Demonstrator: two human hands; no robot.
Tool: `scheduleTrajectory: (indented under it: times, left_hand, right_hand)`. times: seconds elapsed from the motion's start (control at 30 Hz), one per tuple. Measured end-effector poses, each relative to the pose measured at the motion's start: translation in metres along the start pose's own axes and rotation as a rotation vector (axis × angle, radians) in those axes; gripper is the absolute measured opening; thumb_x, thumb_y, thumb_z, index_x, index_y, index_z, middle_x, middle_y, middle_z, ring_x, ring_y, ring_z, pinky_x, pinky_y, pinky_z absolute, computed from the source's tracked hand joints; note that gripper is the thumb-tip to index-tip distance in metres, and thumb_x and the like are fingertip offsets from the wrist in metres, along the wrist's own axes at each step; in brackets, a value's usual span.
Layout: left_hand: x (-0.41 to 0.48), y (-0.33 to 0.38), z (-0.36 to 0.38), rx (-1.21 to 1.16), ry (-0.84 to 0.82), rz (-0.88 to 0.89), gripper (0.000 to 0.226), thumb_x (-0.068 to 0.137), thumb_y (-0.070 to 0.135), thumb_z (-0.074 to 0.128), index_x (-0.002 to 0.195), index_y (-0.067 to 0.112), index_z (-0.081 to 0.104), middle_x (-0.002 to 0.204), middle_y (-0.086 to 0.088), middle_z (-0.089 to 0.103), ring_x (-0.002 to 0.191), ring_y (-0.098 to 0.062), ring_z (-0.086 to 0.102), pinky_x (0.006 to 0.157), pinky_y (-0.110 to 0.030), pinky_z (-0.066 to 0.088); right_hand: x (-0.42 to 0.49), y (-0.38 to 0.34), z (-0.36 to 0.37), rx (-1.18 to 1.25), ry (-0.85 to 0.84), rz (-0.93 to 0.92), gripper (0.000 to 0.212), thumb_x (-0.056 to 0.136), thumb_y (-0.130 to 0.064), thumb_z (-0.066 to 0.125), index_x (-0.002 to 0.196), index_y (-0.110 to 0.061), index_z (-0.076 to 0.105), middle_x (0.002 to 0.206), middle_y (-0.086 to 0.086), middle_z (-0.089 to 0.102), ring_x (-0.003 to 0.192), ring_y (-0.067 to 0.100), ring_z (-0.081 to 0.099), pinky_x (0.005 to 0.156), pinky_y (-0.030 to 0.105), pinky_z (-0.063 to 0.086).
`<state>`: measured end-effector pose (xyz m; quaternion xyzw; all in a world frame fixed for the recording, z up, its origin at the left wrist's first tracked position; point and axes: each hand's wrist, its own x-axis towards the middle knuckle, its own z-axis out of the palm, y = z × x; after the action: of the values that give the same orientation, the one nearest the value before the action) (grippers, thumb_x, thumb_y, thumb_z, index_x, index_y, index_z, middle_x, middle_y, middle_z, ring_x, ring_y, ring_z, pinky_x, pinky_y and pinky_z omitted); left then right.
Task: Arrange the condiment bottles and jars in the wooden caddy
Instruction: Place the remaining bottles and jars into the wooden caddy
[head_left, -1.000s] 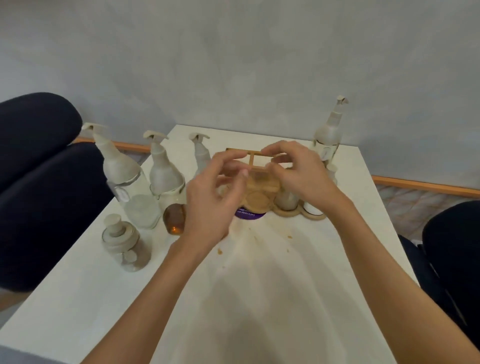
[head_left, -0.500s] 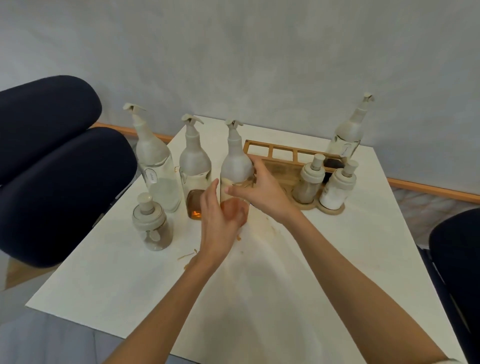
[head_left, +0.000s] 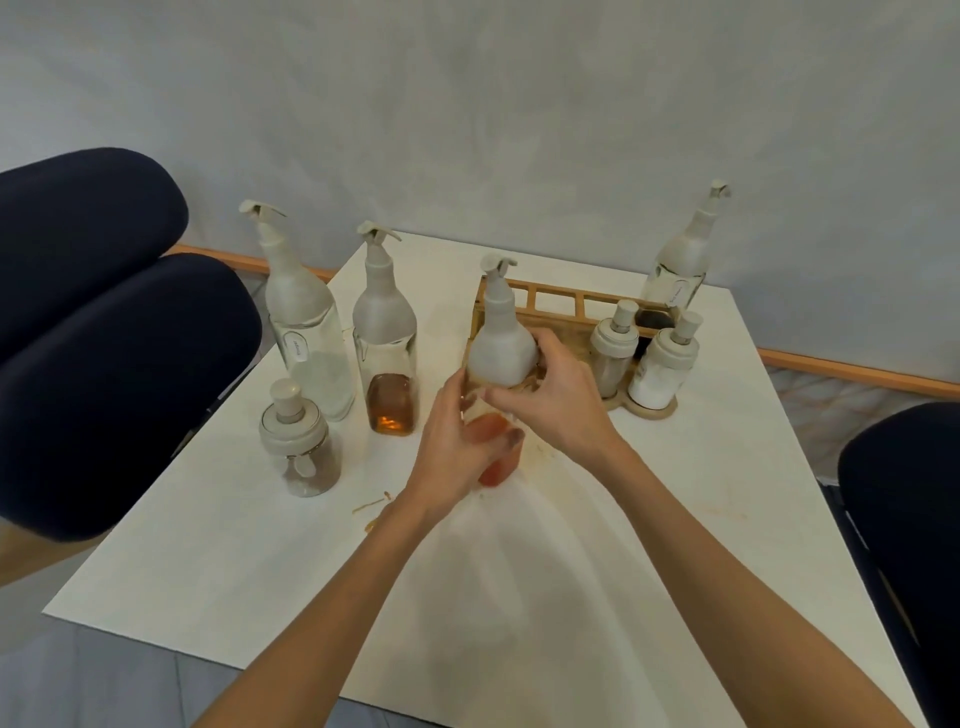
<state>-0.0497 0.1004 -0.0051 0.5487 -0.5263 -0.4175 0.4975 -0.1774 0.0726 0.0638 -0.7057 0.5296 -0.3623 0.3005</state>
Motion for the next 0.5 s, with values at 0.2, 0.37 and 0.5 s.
scheduleTrajectory:
  times: [0.2, 0.37, 0.5]
  left_hand:
    - [-0.013, 0.003, 0.017, -0.016, -0.111, -0.009, 0.077, 0.067, 0.019, 0.086, 0.129, 0.034, 0.044, 0.117, 0.02, 0.063, 0.112, 0.0, 0.06, 0.097, -0.034, 0.053]
    - [-0.022, 0.002, 0.03, -0.034, -0.132, 0.004, 0.075, 0.066, 0.015, 0.084, 0.128, 0.033, 0.048, 0.114, 0.02, 0.065, 0.109, 0.001, 0.061, 0.092, -0.027, 0.053]
    - [-0.027, 0.003, 0.036, -0.016, -0.149, 0.024, 0.066, 0.069, 0.01, 0.083, 0.116, 0.039, 0.047, 0.107, 0.022, 0.064, 0.097, 0.008, 0.062, 0.076, -0.012, 0.051]
  right_hand:
    - [-0.032, 0.014, -0.013, 0.045, 0.023, 0.021, 0.059, 0.07, -0.029, 0.083, 0.119, -0.029, 0.051, 0.106, -0.015, 0.062, 0.097, 0.004, 0.06, 0.081, 0.029, 0.054]
    - [-0.049, 0.023, -0.023, 0.041, 0.058, 0.006, 0.061, 0.069, -0.031, 0.083, 0.121, -0.029, 0.051, 0.109, -0.015, 0.063, 0.1, 0.006, 0.06, 0.084, 0.031, 0.054]
    - [-0.059, 0.027, -0.029, 0.066, 0.045, -0.015, 0.065, 0.071, -0.031, 0.084, 0.126, -0.028, 0.05, 0.111, -0.018, 0.062, 0.102, 0.003, 0.06, 0.083, 0.025, 0.053]
